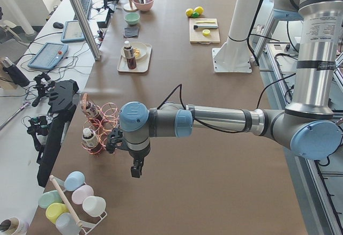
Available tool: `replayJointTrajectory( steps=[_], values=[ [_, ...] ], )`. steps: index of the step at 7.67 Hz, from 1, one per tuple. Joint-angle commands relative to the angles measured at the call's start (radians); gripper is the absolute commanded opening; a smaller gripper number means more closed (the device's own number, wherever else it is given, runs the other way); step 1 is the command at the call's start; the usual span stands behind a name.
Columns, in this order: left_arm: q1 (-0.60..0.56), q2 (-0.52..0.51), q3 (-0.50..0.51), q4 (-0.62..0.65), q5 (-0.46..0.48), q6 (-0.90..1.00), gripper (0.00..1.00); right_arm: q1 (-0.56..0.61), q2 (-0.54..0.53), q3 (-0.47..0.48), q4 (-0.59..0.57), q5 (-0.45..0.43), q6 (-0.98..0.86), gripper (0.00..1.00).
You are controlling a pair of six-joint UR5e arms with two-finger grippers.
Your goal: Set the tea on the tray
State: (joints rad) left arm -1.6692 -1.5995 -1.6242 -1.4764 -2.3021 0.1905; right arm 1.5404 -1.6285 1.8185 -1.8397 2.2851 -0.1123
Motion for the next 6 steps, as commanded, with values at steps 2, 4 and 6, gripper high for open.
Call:
replayJointTrajectory(
  steps=[2, 4, 6],
  values=[
    [0.043, 0.022, -0.025, 0.002, 0.015, -0.003, 0.97, 0.001, 0.007, -0.059, 0.000, 0.005, 0.002, 0.99],
    [0.043, 0.023, -0.034, 0.002, 0.013, -0.005, 0.97, 0.001, -0.001, -0.059, 0.000, 0.011, 0.000, 0.99],
    [0.045, 0.016, -0.029, 0.002, 0.013, -0.003, 0.97, 0.006, 0.001, -0.058, 0.002, 0.011, 0.000, 0.99]
  ],
)
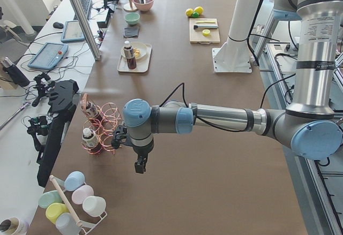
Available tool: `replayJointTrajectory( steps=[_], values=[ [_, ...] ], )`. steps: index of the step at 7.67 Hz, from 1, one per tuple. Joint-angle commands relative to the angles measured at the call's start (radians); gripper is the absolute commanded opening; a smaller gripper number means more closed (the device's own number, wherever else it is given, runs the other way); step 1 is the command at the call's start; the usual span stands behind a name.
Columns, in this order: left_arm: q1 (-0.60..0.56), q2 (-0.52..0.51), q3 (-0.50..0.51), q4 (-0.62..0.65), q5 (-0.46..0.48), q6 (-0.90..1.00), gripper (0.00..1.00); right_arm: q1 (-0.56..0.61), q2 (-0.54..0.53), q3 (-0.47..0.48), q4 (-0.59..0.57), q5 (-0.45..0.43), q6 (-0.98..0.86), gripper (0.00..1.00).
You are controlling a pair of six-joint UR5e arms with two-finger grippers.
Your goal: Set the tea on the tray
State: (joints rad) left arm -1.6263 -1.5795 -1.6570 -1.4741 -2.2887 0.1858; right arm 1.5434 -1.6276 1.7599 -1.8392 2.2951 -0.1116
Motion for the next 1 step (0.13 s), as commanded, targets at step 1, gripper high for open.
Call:
replayJointTrajectory(
  steps=[1],
  values=[
    [0.002, 0.001, 0.000, 0.000, 0.002, 0.001, 0.97, 0.010, 0.000, 0.009, 0.000, 0.001, 0.001, 0.99]
  ],
)
